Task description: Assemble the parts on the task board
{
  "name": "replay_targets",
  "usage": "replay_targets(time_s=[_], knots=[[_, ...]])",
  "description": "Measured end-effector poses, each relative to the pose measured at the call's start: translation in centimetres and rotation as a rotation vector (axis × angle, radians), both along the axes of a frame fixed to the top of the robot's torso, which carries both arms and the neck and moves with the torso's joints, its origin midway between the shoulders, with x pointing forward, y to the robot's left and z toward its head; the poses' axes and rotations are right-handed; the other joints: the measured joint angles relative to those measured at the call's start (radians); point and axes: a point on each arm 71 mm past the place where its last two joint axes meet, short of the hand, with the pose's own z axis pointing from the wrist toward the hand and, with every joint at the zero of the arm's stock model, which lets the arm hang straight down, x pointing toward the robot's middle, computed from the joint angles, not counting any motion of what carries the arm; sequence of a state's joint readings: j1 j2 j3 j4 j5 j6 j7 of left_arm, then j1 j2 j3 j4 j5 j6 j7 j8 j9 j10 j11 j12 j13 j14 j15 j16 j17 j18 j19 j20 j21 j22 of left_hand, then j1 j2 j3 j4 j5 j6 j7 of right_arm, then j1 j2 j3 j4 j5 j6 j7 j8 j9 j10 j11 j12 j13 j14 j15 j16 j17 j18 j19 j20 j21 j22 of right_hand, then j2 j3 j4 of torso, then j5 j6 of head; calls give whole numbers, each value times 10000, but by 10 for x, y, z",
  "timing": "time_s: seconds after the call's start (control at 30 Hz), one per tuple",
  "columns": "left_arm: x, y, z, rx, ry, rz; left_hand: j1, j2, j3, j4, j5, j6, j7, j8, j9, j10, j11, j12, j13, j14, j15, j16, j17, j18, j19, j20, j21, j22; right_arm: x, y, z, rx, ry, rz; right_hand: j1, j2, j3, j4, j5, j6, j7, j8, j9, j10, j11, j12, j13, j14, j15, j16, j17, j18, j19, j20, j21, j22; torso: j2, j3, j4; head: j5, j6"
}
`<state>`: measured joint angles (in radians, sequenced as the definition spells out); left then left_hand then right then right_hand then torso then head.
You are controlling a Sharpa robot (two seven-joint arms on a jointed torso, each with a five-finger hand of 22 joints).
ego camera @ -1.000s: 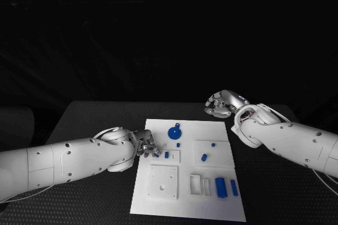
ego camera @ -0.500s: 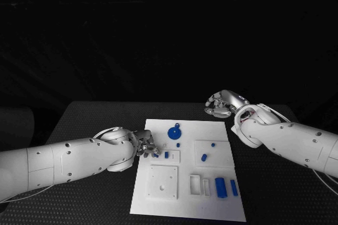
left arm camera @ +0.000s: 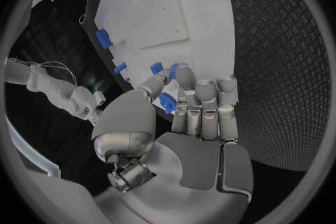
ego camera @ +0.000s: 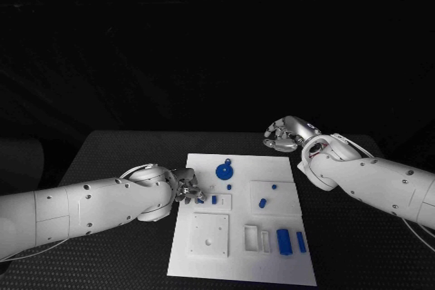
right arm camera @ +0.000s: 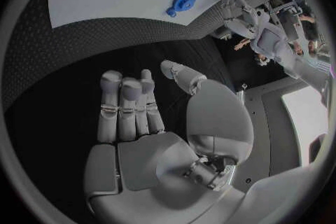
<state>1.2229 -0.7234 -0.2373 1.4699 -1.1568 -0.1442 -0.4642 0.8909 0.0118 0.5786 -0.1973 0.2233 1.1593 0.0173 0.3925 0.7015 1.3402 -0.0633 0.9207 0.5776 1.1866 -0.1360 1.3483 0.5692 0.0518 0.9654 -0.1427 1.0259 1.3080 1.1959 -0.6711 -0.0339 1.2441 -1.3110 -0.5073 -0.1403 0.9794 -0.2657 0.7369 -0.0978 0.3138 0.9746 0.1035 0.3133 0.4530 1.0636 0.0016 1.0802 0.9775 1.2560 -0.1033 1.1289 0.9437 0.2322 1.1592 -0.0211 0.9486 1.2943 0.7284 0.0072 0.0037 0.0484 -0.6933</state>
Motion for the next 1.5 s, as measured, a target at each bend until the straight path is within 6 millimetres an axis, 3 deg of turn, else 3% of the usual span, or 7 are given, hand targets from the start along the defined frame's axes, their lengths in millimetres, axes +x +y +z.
replay_targets(time_s=[1.27,1.4,1.5], knots=[[6,-7,-4,185,154,-115,-19,-19,5,6,-99,164,-86,77,5,344,-147,0,38,51,49,38,0,-61,19,19,0,-5,0,0,0,-2,12,17,0,0,0,0,0,12,-12,0,5,3,3,0,-9,0,0,0,6,1,0,0,0,6,1,7,-4,-35,-5],[6,-7,-5,195,159,-114,-112,-111,157,82,-778,196,-53,78,5,357,-136,0,66,37,35,38,0,-62,71,-3,0,-6,0,0,0,-2,13,20,0,0,0,0,0,13,-12,0,5,16,16,0,-8,0,0,0,5,-1,0,0,0,6,1,7,-2,-35,4],[6,-6,-6,220,174,-101,-269,-424,174,370,-1345,232,-89,85,-27,466,-244,0,75,128,-89,38,1,-54,71,-3,-1,-6,0,0,0,-3,14,21,0,0,0,0,0,13,-13,0,5,-7,-7,0,-8,0,0,0,5,0,0,0,0,5,1,1,-1,-35,11]])
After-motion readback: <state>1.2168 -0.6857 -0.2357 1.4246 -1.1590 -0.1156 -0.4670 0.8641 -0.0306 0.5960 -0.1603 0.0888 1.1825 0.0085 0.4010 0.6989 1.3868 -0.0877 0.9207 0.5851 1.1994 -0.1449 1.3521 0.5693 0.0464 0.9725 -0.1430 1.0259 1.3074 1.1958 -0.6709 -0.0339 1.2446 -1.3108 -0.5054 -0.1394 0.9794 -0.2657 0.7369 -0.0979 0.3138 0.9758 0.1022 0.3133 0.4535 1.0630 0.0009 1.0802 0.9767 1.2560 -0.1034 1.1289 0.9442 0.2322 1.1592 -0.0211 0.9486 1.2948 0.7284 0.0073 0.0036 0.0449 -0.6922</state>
